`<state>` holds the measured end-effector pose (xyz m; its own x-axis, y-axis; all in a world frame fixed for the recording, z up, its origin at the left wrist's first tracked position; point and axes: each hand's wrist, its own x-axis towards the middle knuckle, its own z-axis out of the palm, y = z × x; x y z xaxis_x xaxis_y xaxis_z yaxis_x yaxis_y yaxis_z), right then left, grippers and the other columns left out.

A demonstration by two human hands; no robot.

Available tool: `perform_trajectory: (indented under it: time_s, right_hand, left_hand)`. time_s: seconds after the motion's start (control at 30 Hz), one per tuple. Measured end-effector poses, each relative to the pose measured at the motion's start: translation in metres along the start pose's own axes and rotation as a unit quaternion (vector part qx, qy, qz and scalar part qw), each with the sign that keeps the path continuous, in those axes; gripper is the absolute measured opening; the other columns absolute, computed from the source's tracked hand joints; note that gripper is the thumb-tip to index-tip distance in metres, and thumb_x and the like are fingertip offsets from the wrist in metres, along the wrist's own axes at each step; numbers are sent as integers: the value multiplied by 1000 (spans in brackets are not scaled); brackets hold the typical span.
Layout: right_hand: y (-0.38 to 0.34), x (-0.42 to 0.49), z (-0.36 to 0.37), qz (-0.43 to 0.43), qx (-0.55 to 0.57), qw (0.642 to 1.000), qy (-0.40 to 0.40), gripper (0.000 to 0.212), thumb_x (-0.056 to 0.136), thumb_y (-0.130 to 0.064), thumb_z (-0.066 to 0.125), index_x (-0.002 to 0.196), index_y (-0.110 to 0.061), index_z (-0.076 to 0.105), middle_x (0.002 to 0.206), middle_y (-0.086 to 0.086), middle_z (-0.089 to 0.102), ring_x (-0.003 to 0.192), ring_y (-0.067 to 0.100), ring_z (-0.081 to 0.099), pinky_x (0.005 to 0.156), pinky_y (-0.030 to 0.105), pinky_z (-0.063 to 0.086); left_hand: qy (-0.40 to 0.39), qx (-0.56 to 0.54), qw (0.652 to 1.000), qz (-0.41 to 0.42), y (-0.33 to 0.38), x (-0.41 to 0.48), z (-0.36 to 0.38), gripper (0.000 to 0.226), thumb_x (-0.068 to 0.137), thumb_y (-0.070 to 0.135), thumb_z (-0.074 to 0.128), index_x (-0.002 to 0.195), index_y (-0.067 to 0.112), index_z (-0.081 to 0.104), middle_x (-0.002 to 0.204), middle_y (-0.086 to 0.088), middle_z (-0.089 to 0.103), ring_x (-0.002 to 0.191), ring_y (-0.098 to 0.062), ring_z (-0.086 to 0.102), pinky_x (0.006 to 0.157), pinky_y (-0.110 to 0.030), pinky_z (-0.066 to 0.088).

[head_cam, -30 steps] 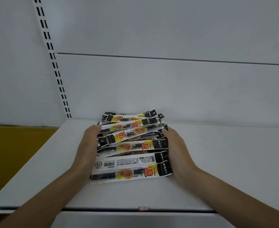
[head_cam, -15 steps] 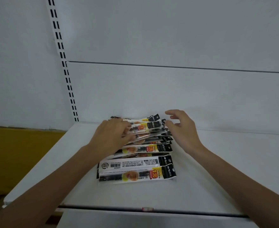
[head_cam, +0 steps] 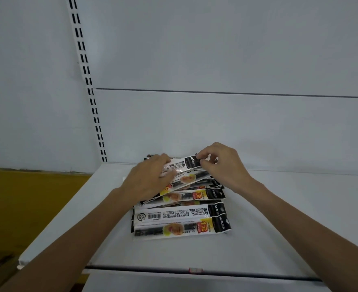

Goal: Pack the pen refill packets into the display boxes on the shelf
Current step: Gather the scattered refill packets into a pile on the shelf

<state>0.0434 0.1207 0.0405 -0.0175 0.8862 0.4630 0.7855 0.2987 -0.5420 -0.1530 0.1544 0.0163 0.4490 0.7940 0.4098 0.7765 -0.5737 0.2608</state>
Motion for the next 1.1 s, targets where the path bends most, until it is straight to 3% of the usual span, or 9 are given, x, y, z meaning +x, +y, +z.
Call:
perform_trajectory:
  time_s: [0.07, 0.17, 0.3, 0.47, 0.57, 0.7, 0.8, 0.9, 1.1]
  right_hand:
    - [0, -1, 2, -6, -4, 1000, 10, 18, 84, -6, 57, 93, -14, 70, 94, 1, 62, 76, 8, 52, 64, 4, 36]
    - [2, 1, 0, -20, -15, 999, 23, 18, 85, -5, 56, 95, -14, 69, 96, 2, 63, 76, 9, 53, 64, 4, 36]
    - [3, 17, -6, 7, -33, 999, -8, 23, 86, -7, 55, 104, -14, 66, 106, 0, 63, 79, 10, 53, 68, 14, 37]
    - [1, 33, 1, 14, -113, 984, -138, 35, 86, -15, 59, 121, -13, 61, 119, 5, 64, 104, 19, 58, 85, 26, 45]
    - [0, 39, 2, 24, -157, 969, -190, 35, 85, -18, 61, 119, -13, 63, 113, 5, 66, 100, 20, 58, 81, 27, 45]
    - [0, 45, -4, 50, -70, 976, -202, 22, 89, -20, 58, 104, -11, 70, 99, 2, 67, 82, 9, 55, 76, 21, 40]
    - [1, 53, -1, 44, -53, 984, -167, 25, 90, -19, 57, 113, -12, 65, 118, 4, 64, 102, 15, 56, 83, 19, 37]
    - [2, 57, 6, 50, -114, 961, -248, 43, 86, -25, 63, 126, -12, 56, 127, 6, 59, 114, 20, 54, 86, 19, 38]
    - [5, 59, 2, 55, -70, 969, -229, 22, 77, -27, 74, 88, -10, 68, 85, 2, 62, 80, 17, 54, 59, 21, 37]
  left_hand:
    - [-30, -11, 999, -8, 0, 0, 4, 44, 84, 54, 50, 114, 22, 52, 101, 2, 53, 82, -13, 49, 67, -27, 42]
    - [-9, -92, 995, -48, -4, 6, 1, 32, 85, 38, 59, 103, 12, 62, 92, -1, 60, 70, -8, 51, 54, -15, 39]
    - [-2, -101, 990, -97, -9, 8, -2, 25, 85, 28, 63, 99, 8, 65, 70, 9, 48, 60, -3, 44, 50, -9, 36]
    - [62, -19, 993, -95, -11, 8, -11, 18, 87, 30, 59, 91, 12, 60, 79, -1, 44, 71, -14, 44, 52, -22, 26]
    - [116, 41, 990, -75, -15, 5, -22, 19, 92, 31, 50, 90, 12, 52, 78, -5, 52, 70, -21, 46, 54, -29, 25]
    - [130, -13, 986, -100, -15, -8, -31, 21, 97, 27, 36, 106, 9, 39, 81, -3, 55, 58, -16, 49, 46, -27, 33]
    - [138, -36, 982, -127, -12, -16, -32, 19, 97, 27, 32, 103, 9, 36, 72, 3, 49, 53, -11, 45, 43, -24, 29]
    - [119, -76, 979, -146, -7, -20, -32, 19, 96, 31, 38, 98, 13, 37, 66, 6, 44, 50, -10, 44, 43, -22, 29]
    - [131, -136, 966, -176, -9, -27, -37, 17, 92, 28, 50, 90, 12, 51, 57, 3, 46, 46, -10, 41, 42, -18, 35]
